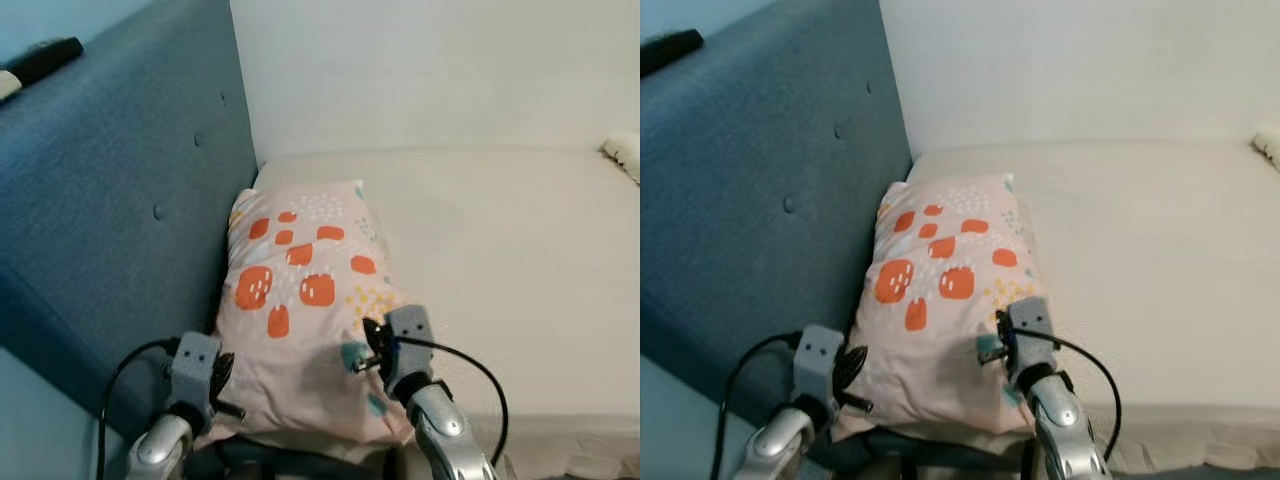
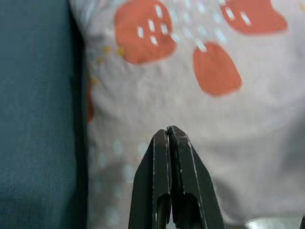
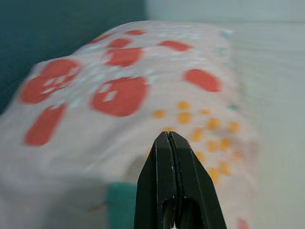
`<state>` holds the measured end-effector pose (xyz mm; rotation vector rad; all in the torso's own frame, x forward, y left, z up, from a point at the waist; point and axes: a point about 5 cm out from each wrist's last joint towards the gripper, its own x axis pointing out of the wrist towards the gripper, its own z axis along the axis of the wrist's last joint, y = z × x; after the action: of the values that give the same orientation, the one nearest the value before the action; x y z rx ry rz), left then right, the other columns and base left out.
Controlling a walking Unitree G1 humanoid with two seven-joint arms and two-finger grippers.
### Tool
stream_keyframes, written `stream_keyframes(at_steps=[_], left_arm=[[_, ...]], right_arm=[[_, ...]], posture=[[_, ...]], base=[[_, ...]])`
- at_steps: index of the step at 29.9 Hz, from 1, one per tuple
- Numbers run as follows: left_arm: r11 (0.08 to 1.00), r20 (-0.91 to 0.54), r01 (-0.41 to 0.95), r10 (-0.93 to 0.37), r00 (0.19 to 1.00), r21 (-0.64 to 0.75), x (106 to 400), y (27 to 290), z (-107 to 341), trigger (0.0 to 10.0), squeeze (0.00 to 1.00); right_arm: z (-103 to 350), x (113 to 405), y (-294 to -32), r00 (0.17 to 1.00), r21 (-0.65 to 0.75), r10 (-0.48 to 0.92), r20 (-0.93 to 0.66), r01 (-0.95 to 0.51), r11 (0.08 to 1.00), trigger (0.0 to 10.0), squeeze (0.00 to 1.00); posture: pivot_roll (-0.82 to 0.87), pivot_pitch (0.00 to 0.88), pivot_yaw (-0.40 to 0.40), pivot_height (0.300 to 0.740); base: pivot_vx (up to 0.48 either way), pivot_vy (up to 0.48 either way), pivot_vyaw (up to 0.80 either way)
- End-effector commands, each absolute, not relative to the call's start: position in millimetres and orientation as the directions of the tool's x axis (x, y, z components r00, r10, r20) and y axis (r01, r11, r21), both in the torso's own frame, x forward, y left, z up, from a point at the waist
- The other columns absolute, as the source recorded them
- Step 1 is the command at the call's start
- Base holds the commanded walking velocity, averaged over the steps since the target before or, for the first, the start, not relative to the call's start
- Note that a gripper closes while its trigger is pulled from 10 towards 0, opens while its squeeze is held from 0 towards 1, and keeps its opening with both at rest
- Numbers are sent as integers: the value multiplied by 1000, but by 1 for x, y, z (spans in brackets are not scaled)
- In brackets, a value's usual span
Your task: Clean up the room
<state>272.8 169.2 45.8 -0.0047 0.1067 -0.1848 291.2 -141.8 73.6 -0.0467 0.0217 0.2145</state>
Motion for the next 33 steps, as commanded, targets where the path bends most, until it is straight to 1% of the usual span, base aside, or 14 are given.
stream_keyframes(at_steps=[1, 2, 3, 4, 5, 6, 11, 18, 33], left_arm=[[989, -144, 138, -144, 979, -51, 269, 173, 39, 10000, 0], [989, -144, 138, -144, 979, -51, 269, 173, 39, 10000, 0], [989, -145, 119, -132, 981, -90, 272, 163, 40, 10000, 0], [989, -145, 119, -132, 981, -90, 272, 163, 40, 10000, 0], [988, -119, 131, -141, 983, -87, 273, 154, 43, 10000, 0], [987, -103, 135, -143, 984, -83, 273, 152, 46, 10000, 0], [985, -70, 149, -155, 985, -85, 273, 146, 50, 10000, 0], [982, -72, 166, -173, 982, -92, 270, 140, 54, 10000, 0], [983, -93, 174, -179, 979, -59, 268, 142, 51, 10000, 0]], right_arm=[[66, 286, -148, 985, -19, 165, -55, -166, 986, 10000, 0], [66, 286, -148, 985, -19, 165, -55, -166, 986, 10000, 0], [58, 280, -160, 993, -46, 93, -78, -96, 994, 10000, 0], [58, 280, -160, 993, -46, 93, -78, -96, 994, 10000, 0], [53, 274, -166, 995, -58, 54, -87, -59, 997, 10000, 0], [52, 273, -167, 995, -59, 47, -91, -53, 997, 10000, 0], [51, 269, -166, 995, -32, 54, -89, -57, 998, 10000, 0], [48, 265, -166, 994, -30, 40, -104, -43, 999, 10000, 0], [42, 261, -162, 991, -33, 52, -127, -57, 998, 10000, 0]], posture=[[-4, 107, 24, 611], [-4, 107, 24, 611], [-4, 83, 28, 611], [-4, 83, 28, 611], [-4, 76, 30, 611], [-4, 76, 30, 611], [-4, 64, 35, 611], [5, 55, 24, 641], [1, 38, 19, 696]], base=[[0, 0, 0], [0, 0, 0], [0, 0, 0], [0, 0, 0], [0, 0, 0], [0, 0, 0], [0, 0, 0], [0, 0, 0], [0, 0, 0]])
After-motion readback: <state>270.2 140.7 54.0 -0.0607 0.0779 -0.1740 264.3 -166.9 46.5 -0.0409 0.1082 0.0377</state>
